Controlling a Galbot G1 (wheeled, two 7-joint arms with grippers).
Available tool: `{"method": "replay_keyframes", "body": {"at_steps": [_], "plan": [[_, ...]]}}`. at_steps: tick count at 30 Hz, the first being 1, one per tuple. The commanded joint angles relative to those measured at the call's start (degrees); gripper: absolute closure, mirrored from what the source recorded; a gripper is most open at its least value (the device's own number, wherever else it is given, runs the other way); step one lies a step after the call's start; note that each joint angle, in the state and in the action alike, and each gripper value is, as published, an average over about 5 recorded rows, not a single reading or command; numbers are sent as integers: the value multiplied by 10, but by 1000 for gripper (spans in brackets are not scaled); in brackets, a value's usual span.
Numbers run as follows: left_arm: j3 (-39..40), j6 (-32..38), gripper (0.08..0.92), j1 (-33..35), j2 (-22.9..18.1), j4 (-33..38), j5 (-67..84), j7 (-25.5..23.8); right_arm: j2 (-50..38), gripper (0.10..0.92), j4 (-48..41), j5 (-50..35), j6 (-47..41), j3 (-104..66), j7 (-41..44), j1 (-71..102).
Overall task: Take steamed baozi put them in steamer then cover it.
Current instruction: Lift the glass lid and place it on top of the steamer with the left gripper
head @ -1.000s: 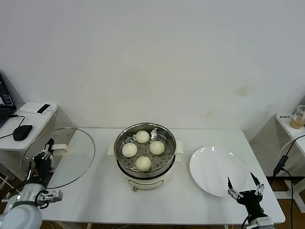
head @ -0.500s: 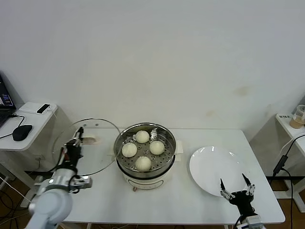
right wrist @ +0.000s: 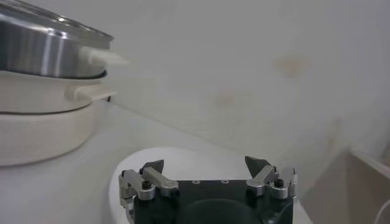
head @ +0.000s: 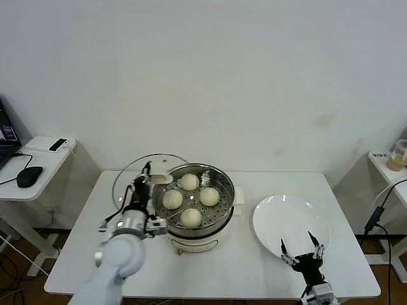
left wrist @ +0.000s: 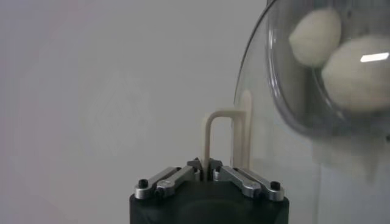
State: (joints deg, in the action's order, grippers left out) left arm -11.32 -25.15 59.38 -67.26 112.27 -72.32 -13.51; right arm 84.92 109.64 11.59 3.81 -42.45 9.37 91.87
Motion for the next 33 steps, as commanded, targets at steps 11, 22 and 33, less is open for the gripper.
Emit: {"method": "replay_keyframes", "body": {"at_steps": [11,22,33], "plan": [[101,-19,857,-53,-123,-67,-74,-22,4,203,-8,21,0,20,1,-3],[95,-7,857,-42,-133,-89,-92,-20,2,203,-10,22,-1,23,2,-5],[90,-3,857,-36,-133,-90,-98,-21,3,203,-10,24,0,24,2,-4]]}}
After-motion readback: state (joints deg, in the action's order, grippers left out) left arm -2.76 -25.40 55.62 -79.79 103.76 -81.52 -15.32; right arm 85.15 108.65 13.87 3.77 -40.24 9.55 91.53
